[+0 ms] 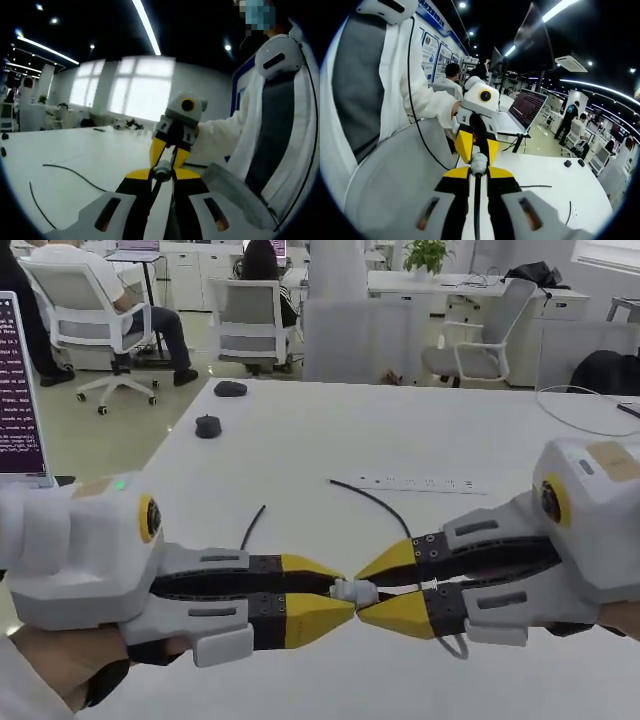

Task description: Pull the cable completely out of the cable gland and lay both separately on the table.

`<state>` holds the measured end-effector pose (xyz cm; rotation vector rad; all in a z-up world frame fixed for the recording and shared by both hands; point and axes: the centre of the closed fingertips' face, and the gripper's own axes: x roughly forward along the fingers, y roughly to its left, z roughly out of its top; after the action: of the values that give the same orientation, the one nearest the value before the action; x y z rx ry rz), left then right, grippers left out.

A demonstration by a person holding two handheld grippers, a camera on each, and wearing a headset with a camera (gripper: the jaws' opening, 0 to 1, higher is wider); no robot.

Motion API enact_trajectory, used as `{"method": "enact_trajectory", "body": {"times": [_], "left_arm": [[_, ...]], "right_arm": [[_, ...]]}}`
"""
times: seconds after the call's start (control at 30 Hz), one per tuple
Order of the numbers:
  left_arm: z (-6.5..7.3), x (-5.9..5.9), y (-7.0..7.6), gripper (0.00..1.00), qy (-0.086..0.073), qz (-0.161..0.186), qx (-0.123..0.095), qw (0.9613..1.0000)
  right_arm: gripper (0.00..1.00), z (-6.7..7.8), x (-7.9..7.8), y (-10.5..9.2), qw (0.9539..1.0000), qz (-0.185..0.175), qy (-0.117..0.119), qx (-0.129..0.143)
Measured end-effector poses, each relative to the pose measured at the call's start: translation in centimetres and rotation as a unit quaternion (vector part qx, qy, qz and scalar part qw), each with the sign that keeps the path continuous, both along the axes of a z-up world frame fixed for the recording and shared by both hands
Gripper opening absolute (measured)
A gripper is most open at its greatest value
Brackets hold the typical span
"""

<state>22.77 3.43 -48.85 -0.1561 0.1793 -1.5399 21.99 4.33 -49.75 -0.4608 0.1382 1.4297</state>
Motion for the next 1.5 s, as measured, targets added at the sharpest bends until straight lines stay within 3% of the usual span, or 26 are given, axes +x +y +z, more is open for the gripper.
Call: {"method": "enact_trajectory", "body": {"times": [0.17, 0.3, 0.37, 0.4, 0.43, 0.47, 0.5, 0.53, 0.57, 0.7, 0.77, 0.8, 0.93, 1.0, 1.07, 1.23, 1.37, 1.47, 1.5], "left_arm": [[0.2, 0.2, 0.0, 0.16, 0.016, 0.005, 0.003, 0.9999], [0.3, 0.1, 0.0, 0.14, 0.007, 0.008, 0.006, 0.9999], [0.7, 0.1, 0.1, 0.14, -0.008, 0.013, -0.002, 0.9999], [0.9, 0.2, 0.2, 0.14, -0.014, 0.018, -0.009, 0.9997], [1.2, 0.3, 0.3, 0.14, -0.023, 0.022, -0.014, 0.9994], [1.7, 0.6, 0.5, 0.14, -0.047, 0.029, -0.021, 0.9982], [2.0, 0.6, 0.6, 0.14, -0.059, 0.032, -0.027, 0.9974], [2.4, 0.5, 0.8, 0.14, -0.065, 0.033, -0.033, 0.9968], [2.7, 0.5, 0.9, 0.14, -0.077, 0.035, -0.039, 0.9957], [3.3, 0.4, 1.3, 0.14, -0.095, 0.029, -0.049, 0.9938], [3.3, 0.1, 1.2, 0.14, -0.106, 0.027, -0.046, 0.9930], [3.3, 0.0, 1.1, 0.14, -0.113, 0.025, -0.044, 0.9924], [3.4, -0.4, 1.0, 0.14, -0.127, 0.019, -0.042, 0.9908], [3.4, -0.4, 0.9, 0.14, -0.133, 0.018, -0.040, 0.9902], [3.5, -0.3, 0.9, 0.14, -0.136, 0.016, -0.040, 0.9898], [3.6, -0.5, 0.8, 0.15, -0.140, 0.014, -0.043, 0.9892], [3.5, -0.4, 0.9, 0.15, -0.142, 0.013, -0.041, 0.9889], [3.3, -0.5, 0.9, 0.15, -0.148, 0.012, -0.034, 0.9883], [3.3, -0.4, 1.0, 0.15, -0.143, 0.013, -0.033, 0.9891]], "right_arm": [[0.11, 0.2, 0.2, 0.0, 0.9999, -0.010, -0.001, 0.004], [0.12, 0.3, 0.2, 0.1, 0.9999, -0.012, -0.010, -0.004], [0.14, 0.5, 0.3, 0.0, 0.9997, -0.017, 0.014, 0.007], [0.19, 0.7, 0.5, -0.2, 0.9984, -0.029, 0.044, 0.020], [0.24, 1.0, 0.6, -0.3, 0.9957, -0.038, 0.075, 0.038], [0.29, 1.4, 0.4, -0.3, 0.9877, -0.041, 0.135, 0.068], [0.31, 1.7, 0.4, -0.4, 0.9793, -0.045, 0.177, 0.087], [0.30, 2.0, 0.6, -0.5, 0.9737, -0.047, 0.197, 0.105], [0.28, 2.6, 0.6, -0.6, 0.9676, -0.039, 0.212, 0.132], [0.22, 3.8, 0.6, -0.8, 0.9503, -0.033, 0.253, 0.178], [0.22, 4.1, 0.9, -0.8, 0.9460, -0.034, 0.261, 0.189], [0.22, 4.3, 0.7, -0.7, 0.9401, -0.029, 0.277, 0.197], [0.22, 4.3, 0.4, -0.3, 0.9312, -0.018, 0.305, 0.198], [0.22, 4.2, 0.2, -0.2, 0.9302, -0.016, 0.308, 0.199], [0.13, 4.2, 0.1, -0.2, 0.9294, -0.013, 0.310, 0.200], [0.12, 4.0, -0.2, 0.1, 0.9304, -0.005, 0.310, 0.195], [0.11, 3.9, -0.1, 0.3, 0.9280, -0.007, 0.319, 0.192], [0.11, 3.8, -0.3, 0.5, 0.9312, -0.008, 0.316, 0.182], [0.11, 3.8, -0.2, 0.6, 0.9315, -0.010, 0.314, 0.183]]}}
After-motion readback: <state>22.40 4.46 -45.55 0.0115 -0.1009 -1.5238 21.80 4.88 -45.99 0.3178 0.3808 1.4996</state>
